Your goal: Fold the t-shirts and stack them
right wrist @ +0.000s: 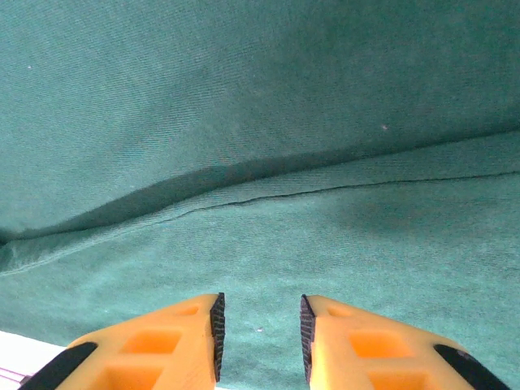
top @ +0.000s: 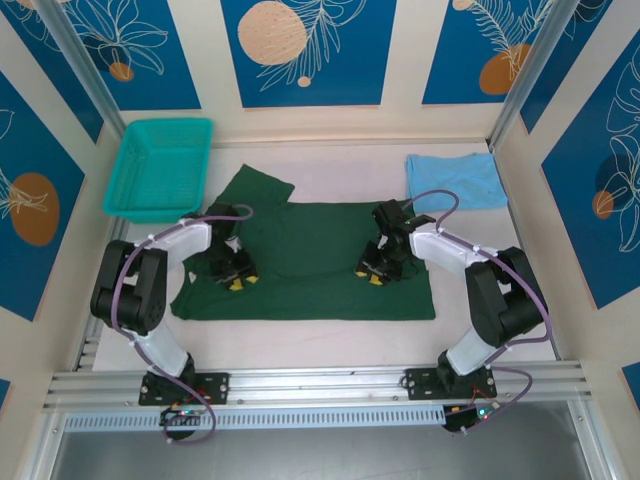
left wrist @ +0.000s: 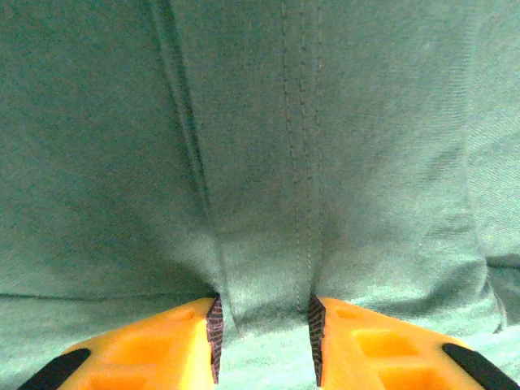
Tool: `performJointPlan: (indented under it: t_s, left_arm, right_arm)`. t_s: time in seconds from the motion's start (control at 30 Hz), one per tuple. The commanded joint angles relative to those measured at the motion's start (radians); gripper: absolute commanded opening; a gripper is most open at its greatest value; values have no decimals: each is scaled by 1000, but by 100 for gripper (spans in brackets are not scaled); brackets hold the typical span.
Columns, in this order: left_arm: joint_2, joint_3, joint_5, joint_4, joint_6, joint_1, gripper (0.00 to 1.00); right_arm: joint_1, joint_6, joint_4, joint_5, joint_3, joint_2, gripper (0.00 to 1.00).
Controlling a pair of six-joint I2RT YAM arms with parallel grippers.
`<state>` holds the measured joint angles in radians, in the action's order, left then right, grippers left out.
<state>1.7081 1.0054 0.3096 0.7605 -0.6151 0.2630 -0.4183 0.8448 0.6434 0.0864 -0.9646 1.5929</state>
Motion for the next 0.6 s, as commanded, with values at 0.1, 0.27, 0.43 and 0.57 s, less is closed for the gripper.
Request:
performJointPlan:
  t_s: [0.1,0.27,0.43,0.57]
  left_arm:
    - [21,19,14,-6,7,21,24]
    - [27,50,-10,9,15,36,9]
    - [33,91,-43,28,27,57,0]
    - [56,157,-93,62,56,91,0]
  right_arm:
    - [5,2,12,4,17,-42,32]
    - [7,2,13,3,15,-43,32]
    - [11,-3,18,2,10,-43,32]
    - [13,-5,19,1,10,-41,32]
